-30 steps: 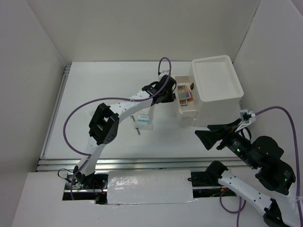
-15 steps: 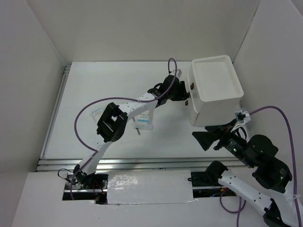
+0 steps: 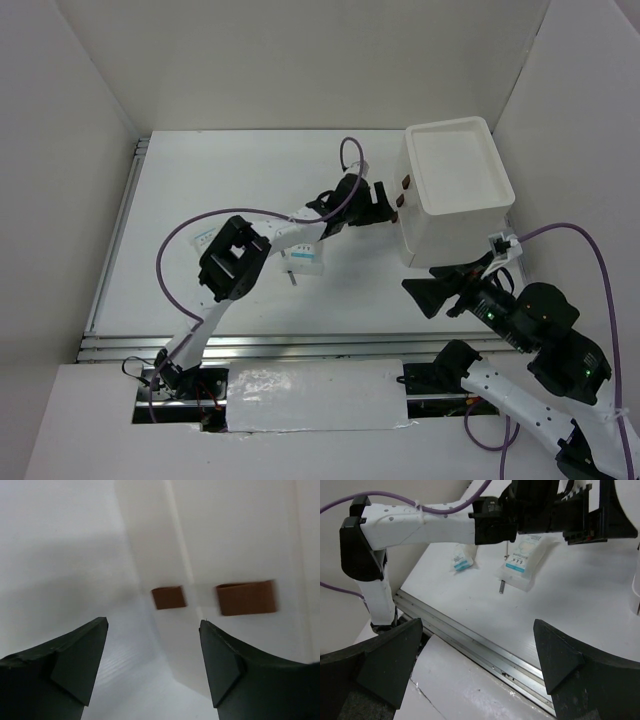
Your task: Organize the makeup
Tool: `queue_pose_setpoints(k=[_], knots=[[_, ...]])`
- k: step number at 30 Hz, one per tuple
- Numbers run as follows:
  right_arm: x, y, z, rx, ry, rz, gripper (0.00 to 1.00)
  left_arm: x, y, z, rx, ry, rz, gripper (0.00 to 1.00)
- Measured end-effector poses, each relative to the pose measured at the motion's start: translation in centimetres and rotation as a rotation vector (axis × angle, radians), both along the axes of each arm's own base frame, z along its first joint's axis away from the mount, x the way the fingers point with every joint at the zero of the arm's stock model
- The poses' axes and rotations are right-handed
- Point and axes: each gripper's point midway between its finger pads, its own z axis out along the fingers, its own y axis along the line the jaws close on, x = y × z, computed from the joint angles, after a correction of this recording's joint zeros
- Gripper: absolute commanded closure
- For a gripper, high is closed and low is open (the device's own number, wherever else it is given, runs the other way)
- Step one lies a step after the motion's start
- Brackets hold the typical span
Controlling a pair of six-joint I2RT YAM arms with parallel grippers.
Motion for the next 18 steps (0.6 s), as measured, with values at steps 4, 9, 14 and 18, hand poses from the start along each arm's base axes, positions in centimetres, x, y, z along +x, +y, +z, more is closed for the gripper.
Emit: queue_pose_setpoints(k=[4, 9, 14, 18], knots=[[0.1, 0.2, -0.1, 0.001, 0.0, 0.004, 0.0, -1.4, 2.1, -4.7, -0.03, 0.107, 0.038, 0.12], [0.2, 0.4, -0.1, 0.006, -0.005, 0.006, 0.0, -0.1, 1.6, -3.4, -0.16, 0.104, 0.032, 0.15], [0.3, 0.5, -0.1, 0.01, -0.009, 0.009, 0.0, 0.2, 0.1, -4.3, -0.279, 0.13, -0.006, 0.22], [0.3, 0.7, -0.3, 0.006, -0.004, 0.017, 0.0, 0.2, -0.9, -4.7, -0.37, 0.157, -0.033, 0.25]])
